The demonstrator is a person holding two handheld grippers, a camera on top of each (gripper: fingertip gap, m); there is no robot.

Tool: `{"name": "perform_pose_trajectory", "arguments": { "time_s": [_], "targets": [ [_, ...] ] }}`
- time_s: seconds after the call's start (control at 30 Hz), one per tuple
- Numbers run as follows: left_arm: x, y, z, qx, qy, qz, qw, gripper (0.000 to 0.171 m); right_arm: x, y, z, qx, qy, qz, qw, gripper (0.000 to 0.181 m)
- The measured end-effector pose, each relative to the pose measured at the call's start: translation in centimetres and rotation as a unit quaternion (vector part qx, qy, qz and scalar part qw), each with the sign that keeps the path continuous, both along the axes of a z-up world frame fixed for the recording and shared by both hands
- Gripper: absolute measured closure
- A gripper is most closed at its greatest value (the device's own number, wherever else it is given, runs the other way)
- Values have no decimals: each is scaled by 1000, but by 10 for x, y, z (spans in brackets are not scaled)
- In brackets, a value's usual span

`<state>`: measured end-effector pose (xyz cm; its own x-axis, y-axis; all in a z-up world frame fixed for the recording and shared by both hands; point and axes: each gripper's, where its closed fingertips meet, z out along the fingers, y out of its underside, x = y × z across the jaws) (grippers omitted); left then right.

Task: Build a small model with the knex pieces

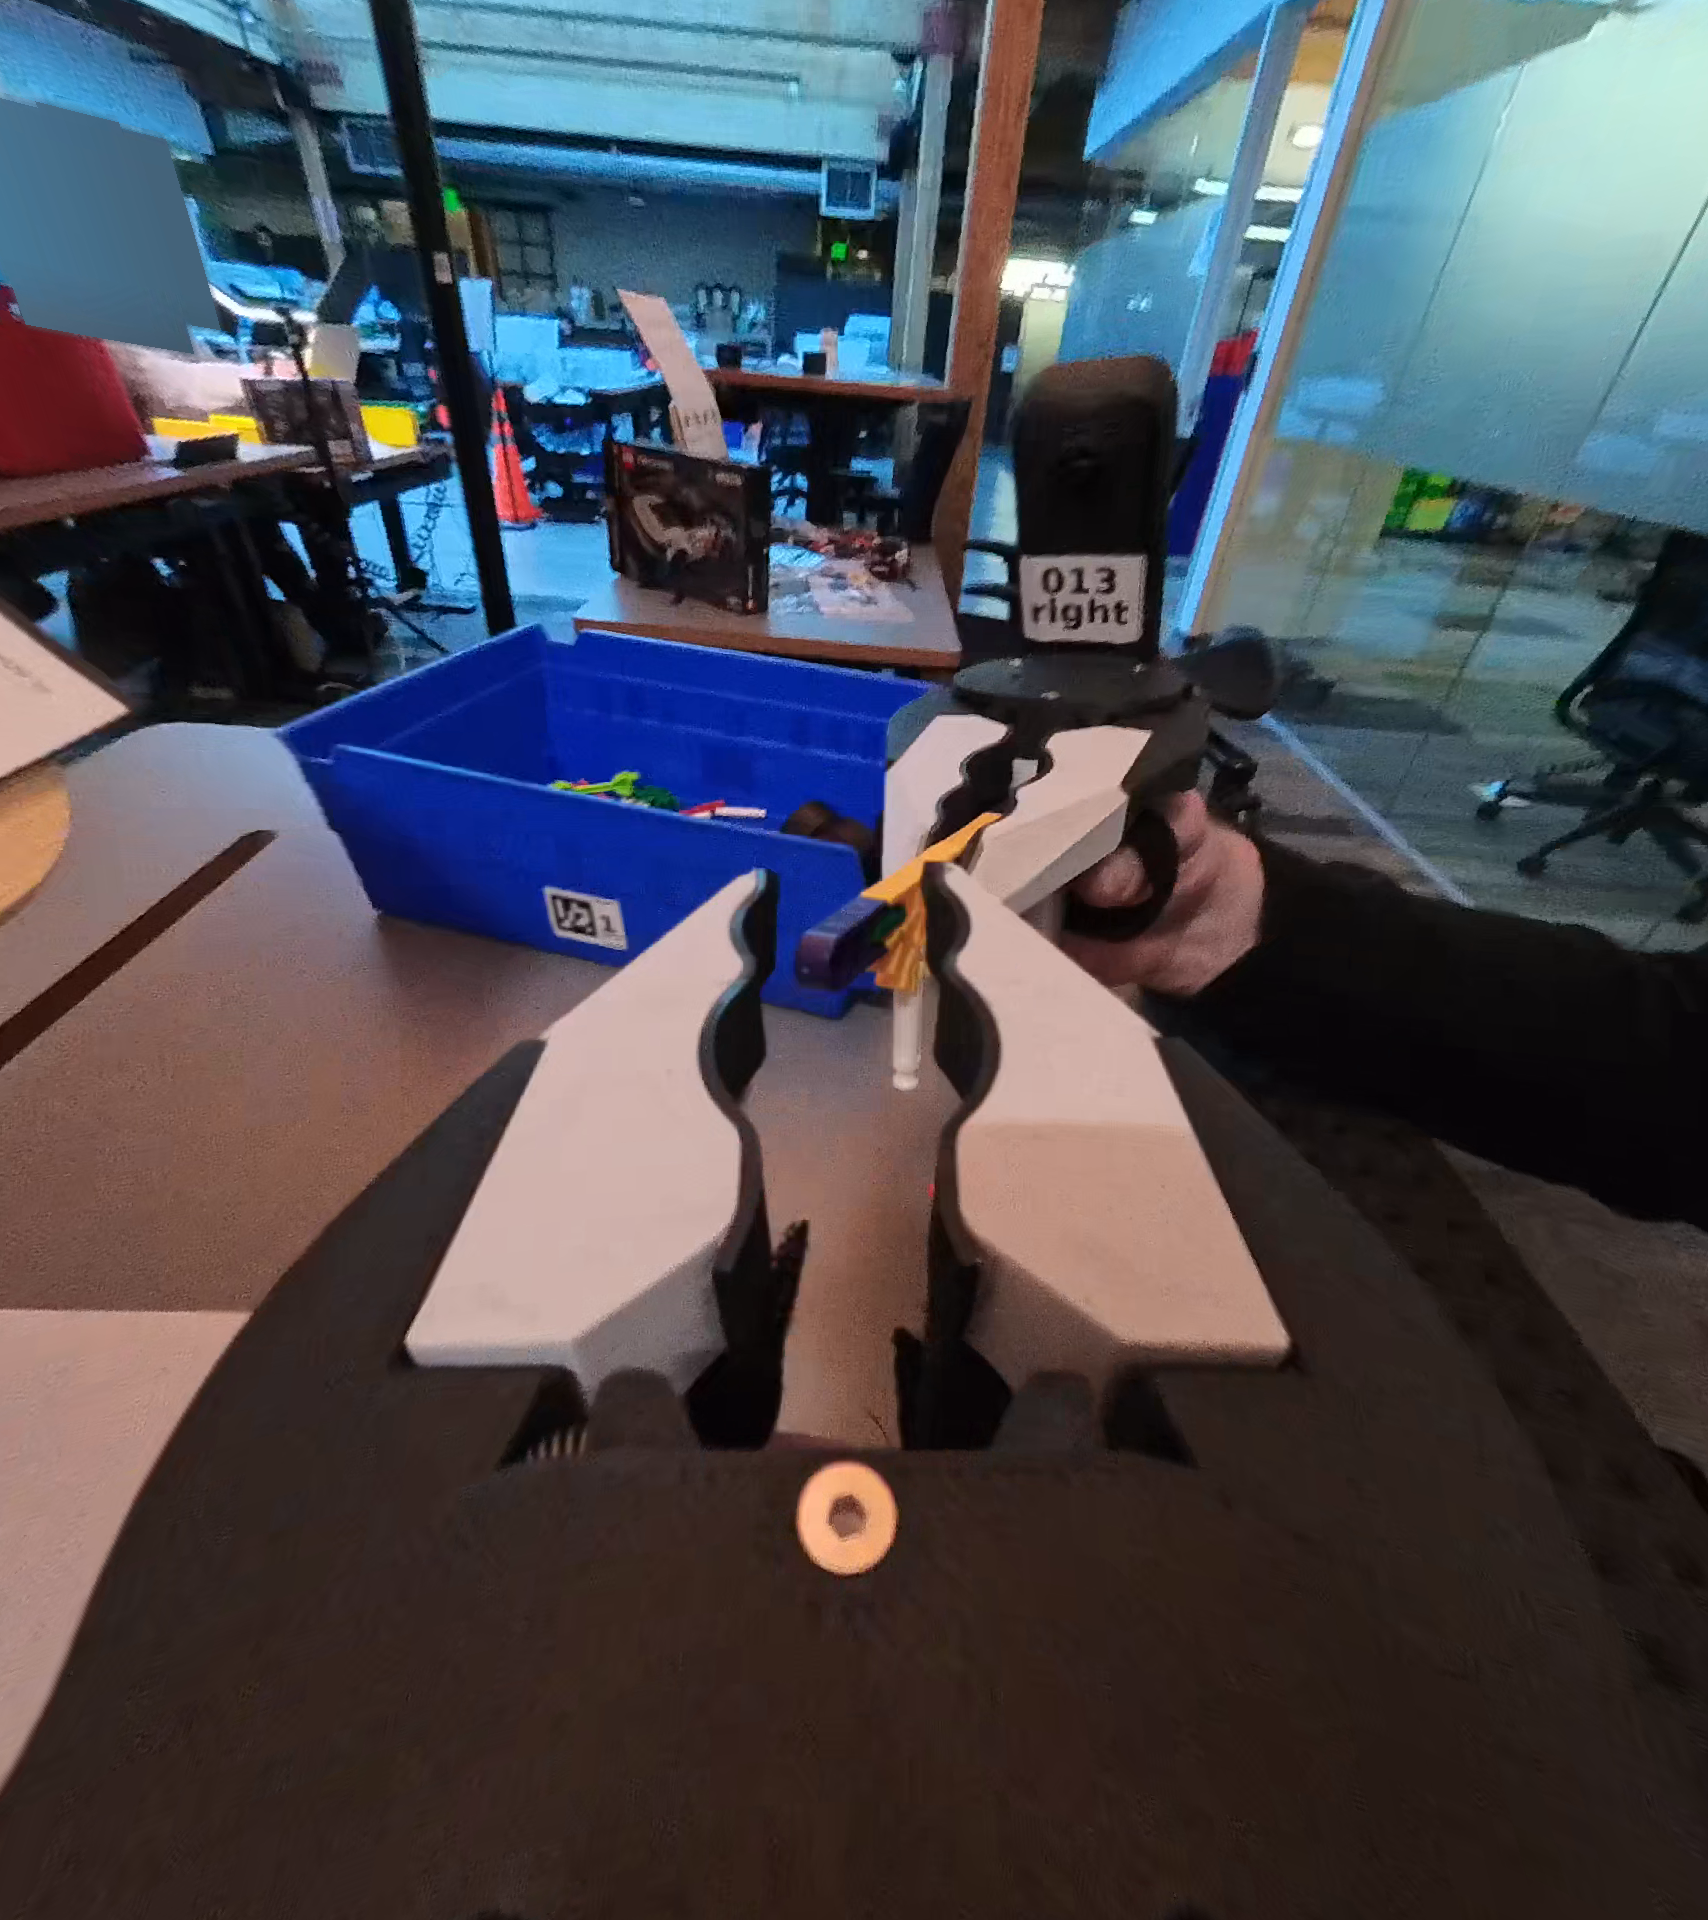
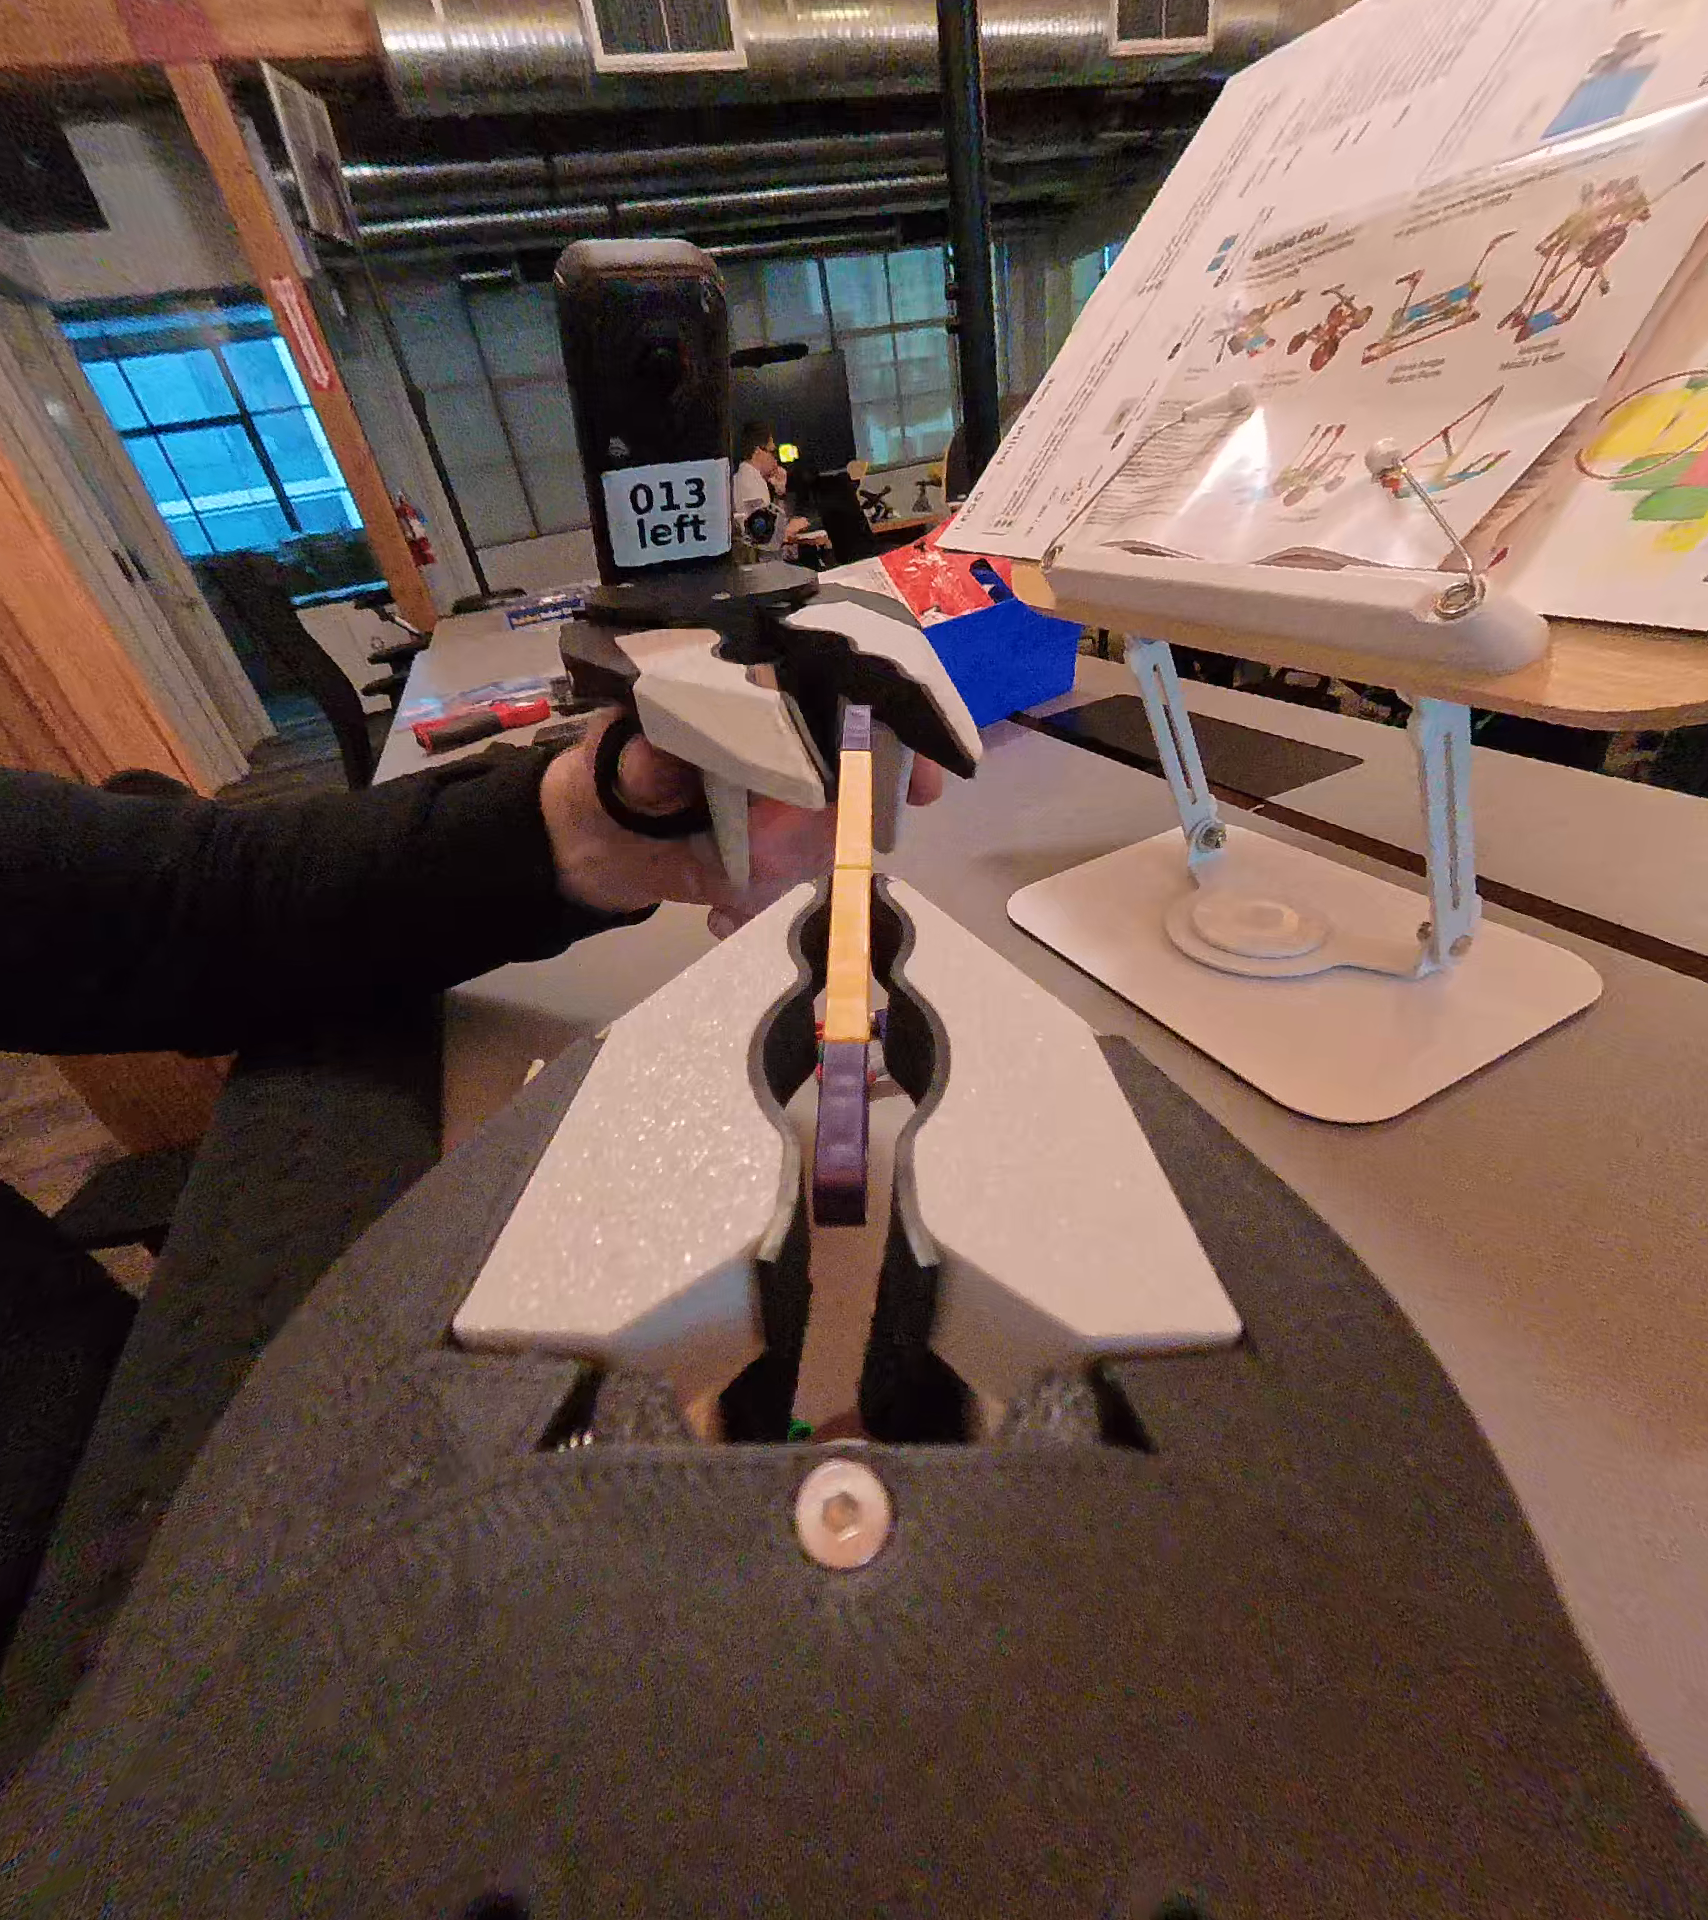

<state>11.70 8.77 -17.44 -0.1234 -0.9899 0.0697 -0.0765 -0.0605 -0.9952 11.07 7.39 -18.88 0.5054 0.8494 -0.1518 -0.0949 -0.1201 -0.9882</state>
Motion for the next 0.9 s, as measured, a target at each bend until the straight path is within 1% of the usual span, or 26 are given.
{"name": "perform_pose_trajectory", "arguments": {
  "time_s": [0.03,0.07,0.13,0.17,0.23,0.27,0.3,0.33,0.37,0.4,0.5,0.57,0.67,0.77,0.9],
  "targets": [
    [-1,-2,1,-12,-1,-10,1000,150,0,0,1,-1,5,2,1000,178],
    [-1,-2,1,-9,4,-8,1000,154,1,1,1,0,4,-2,1000,178],
    [0,-4,1,8,3,-5,1000,155,1,0,1,0,6,2,1000,178],
    [0,-6,2,5,3,-12,1000,156,0,-2,2,1,8,6,1000,178],
    [-2,-7,3,4,1,-21,1000,156,-2,-4,3,5,8,14,1000,178],
    [-4,-14,4,6,1,-38,999,155,-4,-6,4,5,12,22,1000,178],
    [-3,-19,0,15,12,-48,999,148,-5,-7,5,8,14,28,999,178],
    [-2,-21,1,30,11,-40,999,151,-6,-10,6,14,14,35,999,178],
    [-1,-23,7,34,-4,-38,999,160,-7,-12,8,21,17,39,999,178],
    [-1,-25,12,33,-11,-40,999,163,-6,-13,12,26,24,36,999,177],
    [4,-22,14,93,-8,1,996,163,0,-7,13,41,15,6,999,177],
    [5,-18,14,86,-13,22,996,163,2,-2,13,62,-8,-30,998,177],
    [8,-9,14,94,-23,71,993,162,7,7,13,83,-33,-86,992,176],
    [10,-1,17,109,-30,123,986,160,10,15,16,103,-50,-137,984,175],
    [13,8,20,105,-46,173,978,158,13,22,18,124,-73,-193,971,174]
  ]
}}
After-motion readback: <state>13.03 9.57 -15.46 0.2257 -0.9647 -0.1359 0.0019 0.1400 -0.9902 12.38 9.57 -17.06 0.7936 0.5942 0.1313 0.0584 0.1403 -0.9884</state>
